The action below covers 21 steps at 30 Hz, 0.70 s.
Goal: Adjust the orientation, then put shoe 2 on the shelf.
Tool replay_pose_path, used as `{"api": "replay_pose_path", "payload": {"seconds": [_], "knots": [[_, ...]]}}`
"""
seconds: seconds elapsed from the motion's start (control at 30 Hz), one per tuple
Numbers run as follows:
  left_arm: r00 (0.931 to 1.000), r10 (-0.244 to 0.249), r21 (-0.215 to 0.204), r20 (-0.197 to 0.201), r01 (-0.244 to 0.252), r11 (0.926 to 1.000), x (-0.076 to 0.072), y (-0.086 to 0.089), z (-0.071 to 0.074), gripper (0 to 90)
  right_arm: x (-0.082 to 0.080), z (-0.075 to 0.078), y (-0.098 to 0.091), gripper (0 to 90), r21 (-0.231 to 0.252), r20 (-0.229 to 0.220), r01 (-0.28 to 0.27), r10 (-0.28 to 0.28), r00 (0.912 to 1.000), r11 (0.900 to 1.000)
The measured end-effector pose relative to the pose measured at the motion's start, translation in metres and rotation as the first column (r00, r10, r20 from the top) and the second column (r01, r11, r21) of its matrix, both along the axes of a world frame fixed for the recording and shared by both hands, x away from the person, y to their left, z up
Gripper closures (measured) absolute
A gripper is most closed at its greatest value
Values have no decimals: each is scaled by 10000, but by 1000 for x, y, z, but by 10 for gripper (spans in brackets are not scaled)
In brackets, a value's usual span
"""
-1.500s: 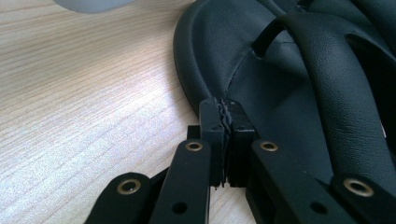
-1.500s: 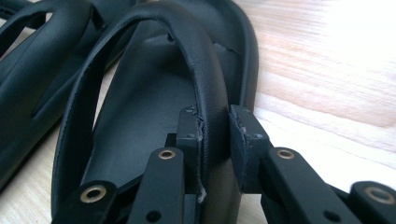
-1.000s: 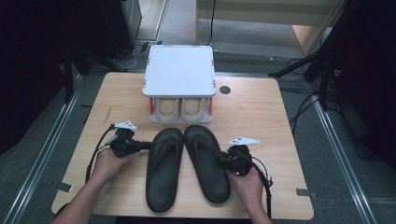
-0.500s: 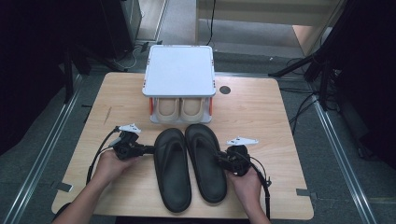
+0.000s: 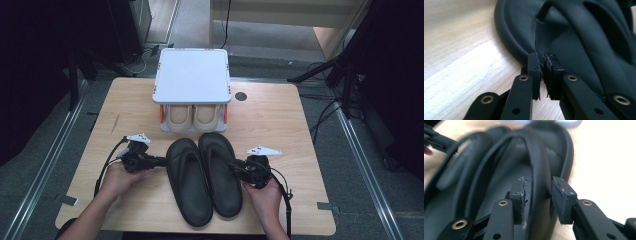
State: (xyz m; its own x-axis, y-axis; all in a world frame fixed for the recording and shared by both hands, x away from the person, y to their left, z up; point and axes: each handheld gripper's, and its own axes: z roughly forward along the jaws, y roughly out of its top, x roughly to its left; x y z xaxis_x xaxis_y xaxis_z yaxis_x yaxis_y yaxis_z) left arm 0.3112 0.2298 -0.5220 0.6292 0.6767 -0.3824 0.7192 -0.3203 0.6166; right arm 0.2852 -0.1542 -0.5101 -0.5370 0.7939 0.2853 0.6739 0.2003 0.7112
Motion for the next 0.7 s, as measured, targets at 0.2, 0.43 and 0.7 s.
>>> {"api": "replay_pose_path", "payload": {"seconds": [0.2, 0.43, 0.7], "knots": [[9992, 327, 40, 209, -328, 9995, -2, 10, 8, 752, -9, 19, -2, 633, 326, 866, -51, 23, 9962, 9995], [9970, 605, -106, 475, -600, 9981, -4, 17, 15, 685, -17, 21, 8, 607, 347, 897, -395, 363, 9953, 9986], [9941, 774, -235, 760, -758, 9968, -4, 23, 19, 560, -16, 18, 22, 592, 260, 901, -656, 631, 9939, 9975]]}}
